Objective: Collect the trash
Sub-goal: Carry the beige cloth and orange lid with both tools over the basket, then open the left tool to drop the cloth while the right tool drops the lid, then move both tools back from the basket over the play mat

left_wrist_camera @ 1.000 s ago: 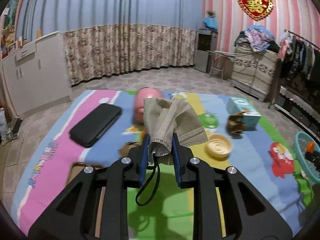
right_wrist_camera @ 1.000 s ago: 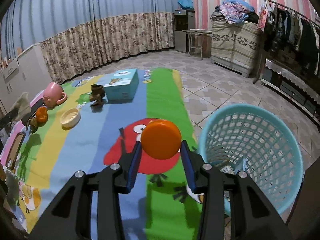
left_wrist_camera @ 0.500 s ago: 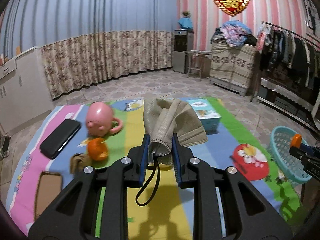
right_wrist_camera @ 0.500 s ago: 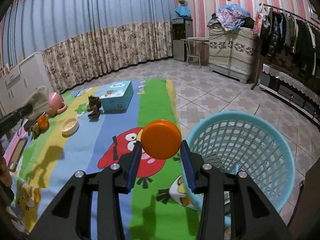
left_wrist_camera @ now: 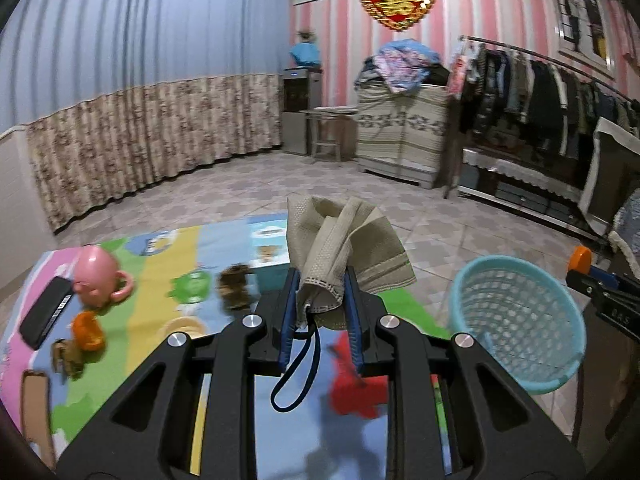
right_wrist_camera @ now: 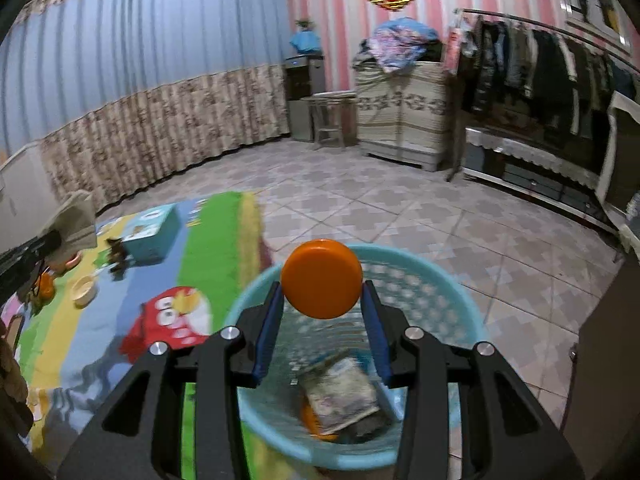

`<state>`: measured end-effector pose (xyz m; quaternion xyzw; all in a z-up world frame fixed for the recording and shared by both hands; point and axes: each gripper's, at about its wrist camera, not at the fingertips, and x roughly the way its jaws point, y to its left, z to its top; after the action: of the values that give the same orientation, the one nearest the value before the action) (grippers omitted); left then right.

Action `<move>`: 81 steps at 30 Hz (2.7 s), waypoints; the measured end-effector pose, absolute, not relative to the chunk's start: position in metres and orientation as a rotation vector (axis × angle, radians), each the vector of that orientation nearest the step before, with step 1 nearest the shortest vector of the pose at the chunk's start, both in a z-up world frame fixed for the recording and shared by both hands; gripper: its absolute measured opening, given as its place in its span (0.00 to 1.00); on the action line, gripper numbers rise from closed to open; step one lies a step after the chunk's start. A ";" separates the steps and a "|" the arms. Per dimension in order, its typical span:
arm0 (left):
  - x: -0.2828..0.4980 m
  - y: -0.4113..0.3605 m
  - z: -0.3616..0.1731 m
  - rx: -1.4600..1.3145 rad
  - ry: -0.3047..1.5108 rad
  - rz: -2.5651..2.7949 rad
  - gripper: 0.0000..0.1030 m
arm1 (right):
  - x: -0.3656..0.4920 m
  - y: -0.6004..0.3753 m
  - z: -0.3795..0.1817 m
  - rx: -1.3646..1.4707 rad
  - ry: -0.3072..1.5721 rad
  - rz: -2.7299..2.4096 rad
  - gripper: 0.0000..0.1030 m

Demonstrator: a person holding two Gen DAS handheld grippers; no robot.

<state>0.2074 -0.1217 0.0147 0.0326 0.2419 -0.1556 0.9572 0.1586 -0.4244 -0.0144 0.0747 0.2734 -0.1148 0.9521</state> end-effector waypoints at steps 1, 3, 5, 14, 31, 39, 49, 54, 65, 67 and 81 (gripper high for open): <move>0.207 -0.133 0.014 0.069 0.492 -0.337 0.20 | 0.156 -0.434 -0.016 0.162 0.554 -0.249 0.39; 0.205 -0.148 0.012 0.077 0.494 -0.367 0.20 | 0.155 -0.448 -0.019 0.176 0.557 -0.278 0.39; 0.203 -0.167 0.009 0.087 0.499 -0.409 0.20 | 0.152 -0.460 -0.024 0.191 0.561 -0.304 0.39; 0.194 -0.240 -0.015 0.142 0.529 -0.549 0.20 | 0.153 -0.484 -0.037 0.225 0.577 -0.341 0.39; 0.213 -0.304 -0.034 0.203 0.588 -0.612 0.23 | 0.163 -0.486 -0.041 0.240 0.588 -0.336 0.39; 0.218 -0.312 -0.037 0.221 0.615 -0.604 0.51 | 0.165 -0.486 -0.046 0.248 0.587 -0.339 0.39; 0.228 -0.271 -0.013 0.161 0.558 -0.482 0.80 | 0.166 -0.486 -0.047 0.242 0.590 -0.336 0.39; 0.229 -0.241 -0.002 0.147 0.513 -0.407 0.90 | 0.172 -0.478 -0.054 0.226 0.597 -0.323 0.39; 0.236 -0.194 0.001 0.108 0.514 -0.324 0.92 | 0.195 -0.450 -0.068 0.224 0.659 -0.287 0.69; 0.234 -0.190 0.000 0.108 0.513 -0.317 0.93 | 0.199 -0.447 -0.070 0.210 0.669 -0.297 0.73; 0.222 -0.157 -0.007 0.092 0.530 -0.294 0.94 | 0.192 -0.445 -0.063 0.227 0.647 -0.338 0.91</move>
<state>0.2217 -0.1572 -0.0068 0.0453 0.2608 -0.1447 0.9534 0.1916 -0.4445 -0.0626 0.1105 0.3155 -0.1649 0.9279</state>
